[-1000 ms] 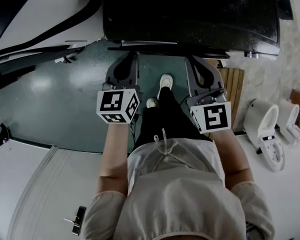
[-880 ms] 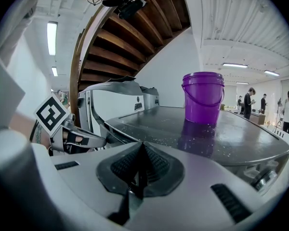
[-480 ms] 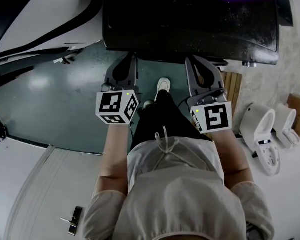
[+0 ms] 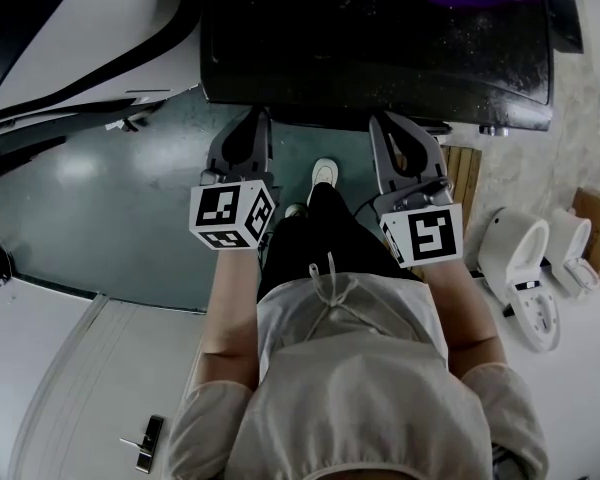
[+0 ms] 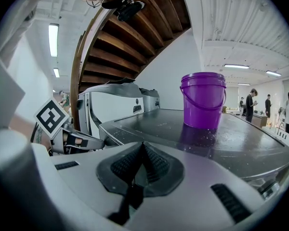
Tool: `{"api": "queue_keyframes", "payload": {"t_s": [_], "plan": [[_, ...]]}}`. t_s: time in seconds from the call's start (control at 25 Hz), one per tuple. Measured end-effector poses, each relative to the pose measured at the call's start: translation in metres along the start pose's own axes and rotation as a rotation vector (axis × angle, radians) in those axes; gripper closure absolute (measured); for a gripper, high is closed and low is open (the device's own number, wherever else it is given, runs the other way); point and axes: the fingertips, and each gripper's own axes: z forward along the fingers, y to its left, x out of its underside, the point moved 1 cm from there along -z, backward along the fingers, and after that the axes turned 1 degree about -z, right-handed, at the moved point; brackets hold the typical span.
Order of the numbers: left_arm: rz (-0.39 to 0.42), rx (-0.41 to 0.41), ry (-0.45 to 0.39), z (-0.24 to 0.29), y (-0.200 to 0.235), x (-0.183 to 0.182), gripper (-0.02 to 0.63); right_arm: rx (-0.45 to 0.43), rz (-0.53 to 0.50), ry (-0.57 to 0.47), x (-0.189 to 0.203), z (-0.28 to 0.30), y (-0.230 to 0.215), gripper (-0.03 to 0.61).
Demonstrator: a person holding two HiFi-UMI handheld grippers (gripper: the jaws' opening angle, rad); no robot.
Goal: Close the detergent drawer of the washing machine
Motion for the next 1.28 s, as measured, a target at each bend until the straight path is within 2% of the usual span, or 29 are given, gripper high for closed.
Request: {"api": "queue_keyframes", "payload": {"t_s": [0.16, 0.52, 0.68, 0.84, 1.04, 1.28], "plan": [[0.012, -0.018, -0.007, 0.002, 0.001, -0.001, 0.595, 0.002, 0.001, 0.013, 0.0, -0.001, 0.001, 0.574], [0.089, 0.031, 0.024, -0.005, -0.004, 0.003, 0.595, 0.025, -0.026, -0.029, -0.013, -0.013, 0.007, 0.574], [0.147, 0.078, 0.035, -0.028, -0.02, -0.003, 0.595, 0.047, 0.02, -0.026, -0.028, -0.027, 0.015, 0.574], [0.186, 0.147, -0.005, -0.063, -0.041, -0.032, 0.595, 0.065, -0.014, -0.082, -0.05, -0.044, 0.023, 0.574], [0.272, 0.187, -0.056, -0.111, -0.059, -0.069, 0.595, 0.063, -0.022, -0.136, -0.076, -0.071, 0.039, 0.574], [0.332, 0.272, -0.188, -0.167, -0.087, -0.131, 0.594, 0.098, -0.034, -0.206, -0.114, -0.1, 0.051, 0.574]]}}
